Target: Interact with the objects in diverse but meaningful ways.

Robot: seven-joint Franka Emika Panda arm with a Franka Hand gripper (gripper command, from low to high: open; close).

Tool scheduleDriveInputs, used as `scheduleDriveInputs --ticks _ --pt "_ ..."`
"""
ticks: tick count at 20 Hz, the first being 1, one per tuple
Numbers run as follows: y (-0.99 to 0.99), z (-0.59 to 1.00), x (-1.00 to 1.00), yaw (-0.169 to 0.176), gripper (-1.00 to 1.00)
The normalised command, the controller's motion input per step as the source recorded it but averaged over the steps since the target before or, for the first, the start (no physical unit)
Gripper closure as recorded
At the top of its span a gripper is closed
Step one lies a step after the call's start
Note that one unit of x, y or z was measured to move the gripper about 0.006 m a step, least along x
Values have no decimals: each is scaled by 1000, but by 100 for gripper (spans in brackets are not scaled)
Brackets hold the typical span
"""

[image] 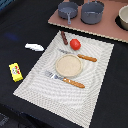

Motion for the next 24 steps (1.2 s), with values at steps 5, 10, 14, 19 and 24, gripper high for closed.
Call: scheduleDriveInputs --ticks 5,10,14,19,24 --pt "-153 -19 202 0 -100" --pt "-650 -83 305 10 -100" --pt "-876 -164 239 13 -100" --pt "-977 -175 51 0 -100" --pt "-1000 -235 1 0 -100"
